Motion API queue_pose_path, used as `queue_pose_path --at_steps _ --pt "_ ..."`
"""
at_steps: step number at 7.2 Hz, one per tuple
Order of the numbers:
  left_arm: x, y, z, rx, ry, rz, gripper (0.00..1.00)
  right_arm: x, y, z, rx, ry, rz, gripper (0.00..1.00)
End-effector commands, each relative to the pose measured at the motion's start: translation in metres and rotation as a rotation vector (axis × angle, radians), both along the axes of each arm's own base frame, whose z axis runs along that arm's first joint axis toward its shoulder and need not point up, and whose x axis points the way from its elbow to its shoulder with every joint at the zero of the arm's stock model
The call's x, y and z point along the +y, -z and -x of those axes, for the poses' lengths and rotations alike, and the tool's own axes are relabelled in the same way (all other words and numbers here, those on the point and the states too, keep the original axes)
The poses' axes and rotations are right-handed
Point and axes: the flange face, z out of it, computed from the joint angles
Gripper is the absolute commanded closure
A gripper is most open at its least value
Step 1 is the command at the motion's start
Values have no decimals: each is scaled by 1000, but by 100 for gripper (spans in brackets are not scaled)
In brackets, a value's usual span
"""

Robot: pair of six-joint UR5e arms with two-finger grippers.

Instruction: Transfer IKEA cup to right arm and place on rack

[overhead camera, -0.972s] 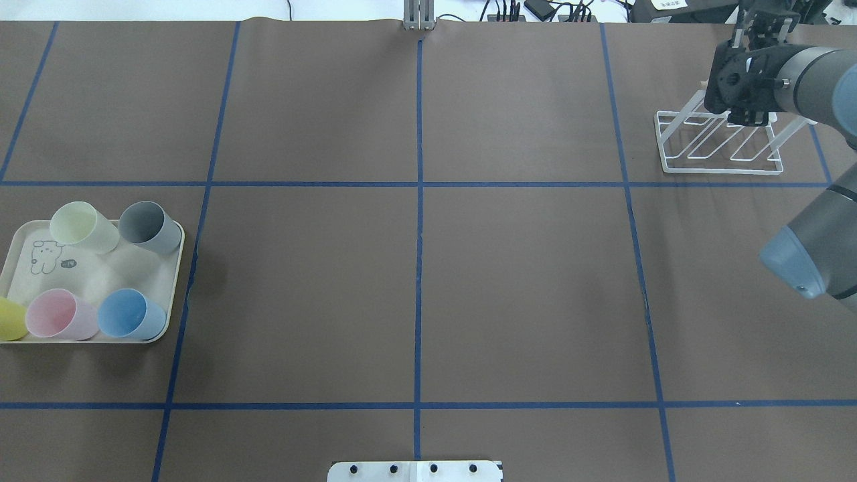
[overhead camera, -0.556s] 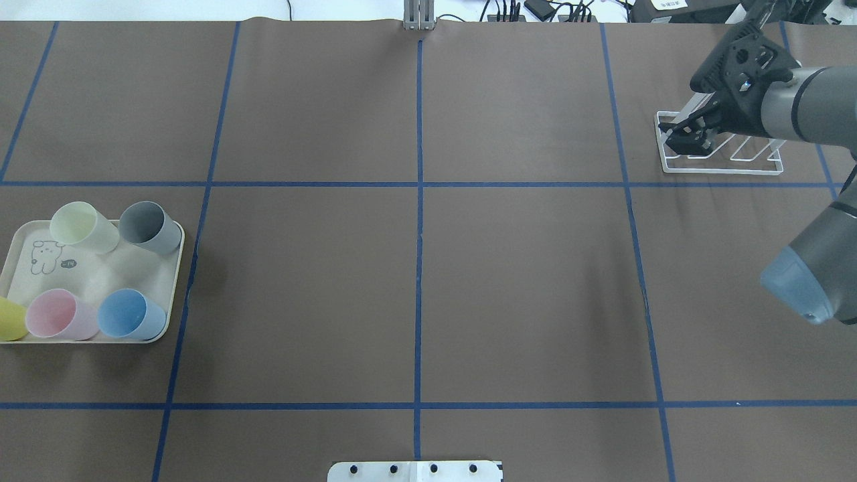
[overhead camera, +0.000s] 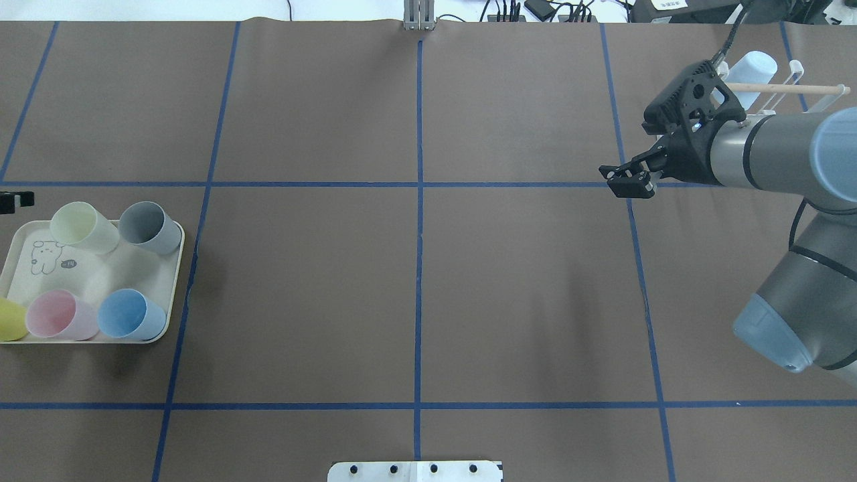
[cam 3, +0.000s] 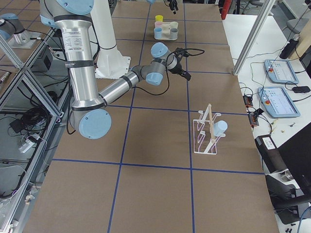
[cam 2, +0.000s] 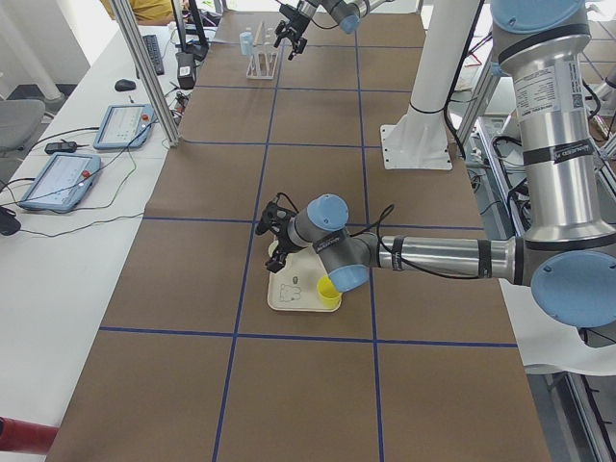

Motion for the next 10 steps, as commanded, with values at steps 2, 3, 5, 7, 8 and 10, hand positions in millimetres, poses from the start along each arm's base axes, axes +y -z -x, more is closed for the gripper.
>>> queue_pose_path --at_steps 2,3,5,7,8,10 --pt "1 -13 -51 -26 42 27 0 3 1 5 -5 7 5 0" --pt "2 -20 -58 -50 58 23 7 3 0 5 -3 7 7 0" --pt "4 -22 -62 -54 51 22 51 4 1 5 -6 8 5 0" --pt "4 -24 -62 -61 50 18 74 3 3 5 -8 8 2 0" --pt "4 -23 -62 -62 49 16 79 3 3 5 -8 9 1 0" --pt "6 -25 -60 -68 47 13 100 3 4 6 -10 11 -1 0"
